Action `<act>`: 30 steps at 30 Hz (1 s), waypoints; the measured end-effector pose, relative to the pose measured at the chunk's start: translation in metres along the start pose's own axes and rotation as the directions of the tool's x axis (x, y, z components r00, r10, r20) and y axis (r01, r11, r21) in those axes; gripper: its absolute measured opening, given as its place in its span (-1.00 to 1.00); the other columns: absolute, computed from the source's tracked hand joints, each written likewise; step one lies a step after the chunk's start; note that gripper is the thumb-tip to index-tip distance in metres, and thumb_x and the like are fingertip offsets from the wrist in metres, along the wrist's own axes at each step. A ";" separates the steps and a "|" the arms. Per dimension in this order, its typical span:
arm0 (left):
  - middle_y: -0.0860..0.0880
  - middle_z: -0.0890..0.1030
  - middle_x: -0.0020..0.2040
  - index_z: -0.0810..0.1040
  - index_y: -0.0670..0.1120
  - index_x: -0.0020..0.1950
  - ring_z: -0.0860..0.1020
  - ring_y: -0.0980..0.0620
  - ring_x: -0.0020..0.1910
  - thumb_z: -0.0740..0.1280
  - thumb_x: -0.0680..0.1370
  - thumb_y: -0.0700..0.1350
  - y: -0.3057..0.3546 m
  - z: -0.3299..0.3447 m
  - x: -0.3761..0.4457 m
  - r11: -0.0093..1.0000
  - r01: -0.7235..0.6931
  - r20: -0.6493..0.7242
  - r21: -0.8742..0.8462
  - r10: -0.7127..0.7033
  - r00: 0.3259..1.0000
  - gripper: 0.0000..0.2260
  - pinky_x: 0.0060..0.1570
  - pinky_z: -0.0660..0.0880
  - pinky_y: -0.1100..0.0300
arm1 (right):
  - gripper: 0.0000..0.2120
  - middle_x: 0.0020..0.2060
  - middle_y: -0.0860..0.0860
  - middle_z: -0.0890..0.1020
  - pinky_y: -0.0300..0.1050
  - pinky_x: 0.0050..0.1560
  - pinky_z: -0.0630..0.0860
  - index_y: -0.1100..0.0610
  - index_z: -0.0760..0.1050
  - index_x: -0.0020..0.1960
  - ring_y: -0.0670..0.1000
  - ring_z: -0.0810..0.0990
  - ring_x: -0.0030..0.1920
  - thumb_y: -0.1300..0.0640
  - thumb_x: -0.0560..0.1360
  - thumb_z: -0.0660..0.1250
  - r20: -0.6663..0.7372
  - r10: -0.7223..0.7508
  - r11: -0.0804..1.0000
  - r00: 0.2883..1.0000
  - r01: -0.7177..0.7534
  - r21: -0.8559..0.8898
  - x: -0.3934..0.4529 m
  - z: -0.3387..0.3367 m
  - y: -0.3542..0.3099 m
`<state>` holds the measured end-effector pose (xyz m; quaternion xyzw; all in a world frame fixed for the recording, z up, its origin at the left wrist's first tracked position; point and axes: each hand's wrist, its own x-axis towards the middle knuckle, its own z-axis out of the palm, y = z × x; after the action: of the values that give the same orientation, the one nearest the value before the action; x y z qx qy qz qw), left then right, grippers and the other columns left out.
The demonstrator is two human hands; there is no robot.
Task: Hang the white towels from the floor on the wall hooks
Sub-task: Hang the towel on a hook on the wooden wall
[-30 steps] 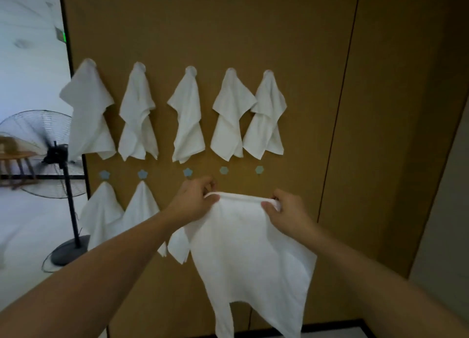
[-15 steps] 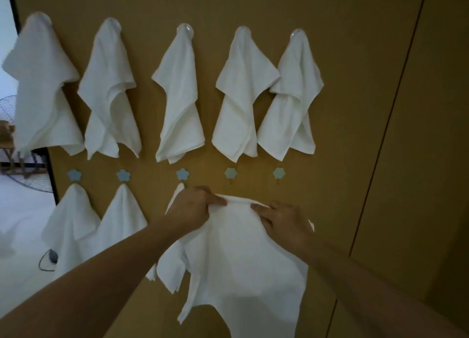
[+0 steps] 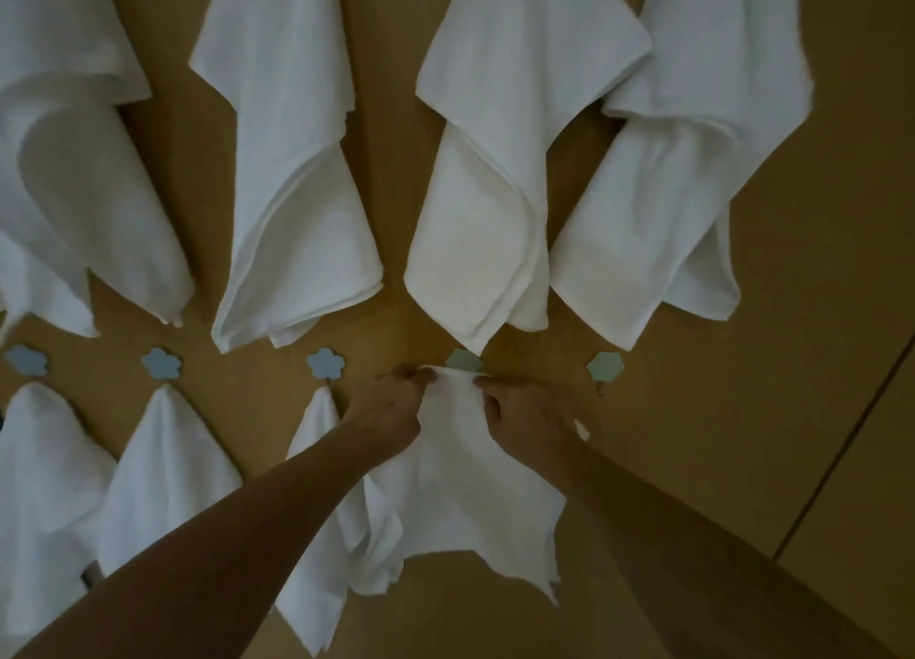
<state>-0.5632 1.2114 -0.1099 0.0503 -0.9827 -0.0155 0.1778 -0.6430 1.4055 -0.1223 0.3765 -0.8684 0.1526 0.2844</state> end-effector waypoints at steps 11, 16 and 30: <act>-0.12 0.61 0.12 0.40 -0.12 0.36 0.58 -0.09 0.03 0.21 0.59 -0.18 0.054 0.070 -0.007 0.895 0.227 0.134 -0.384 -0.189 0.973 -0.67 0.02 0.49 0.11 | -0.77 -0.08 0.13 0.70 -0.24 -0.10 0.50 0.25 0.62 0.18 -0.09 0.62 -0.17 0.30 0.59 0.27 0.141 0.389 0.458 0.911 -0.323 0.828 -0.021 0.064 -0.013; -0.18 0.60 -0.13 0.53 -0.20 -0.05 0.54 -0.13 -0.18 0.20 0.55 -0.26 0.060 0.074 -0.012 0.908 0.229 0.041 -0.351 -0.230 0.972 -0.88 -0.19 0.41 0.11 | -0.67 -0.10 0.06 0.63 -0.19 -0.13 0.51 0.11 0.56 0.31 -0.02 0.56 -0.15 0.07 0.63 0.19 -0.188 0.241 0.830 0.952 -0.102 0.549 -0.047 0.076 -0.012; -0.14 0.59 -0.04 0.45 -0.23 0.23 0.55 -0.06 -0.11 0.16 0.61 -0.22 0.023 0.078 -0.017 0.923 0.094 0.161 -0.374 -0.035 0.986 -0.78 -0.19 0.30 0.30 | -0.67 -0.48 -0.07 0.46 -0.33 -0.40 0.23 0.05 0.42 -0.35 -0.12 0.36 -0.46 0.12 0.60 0.23 0.365 0.424 0.727 0.829 -0.552 0.409 -0.059 0.078 -0.026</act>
<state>-0.5768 1.2370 -0.1878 0.0460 -0.9694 -0.2152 0.1084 -0.6205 1.3845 -0.2187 0.2088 -0.8953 0.3932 0.0169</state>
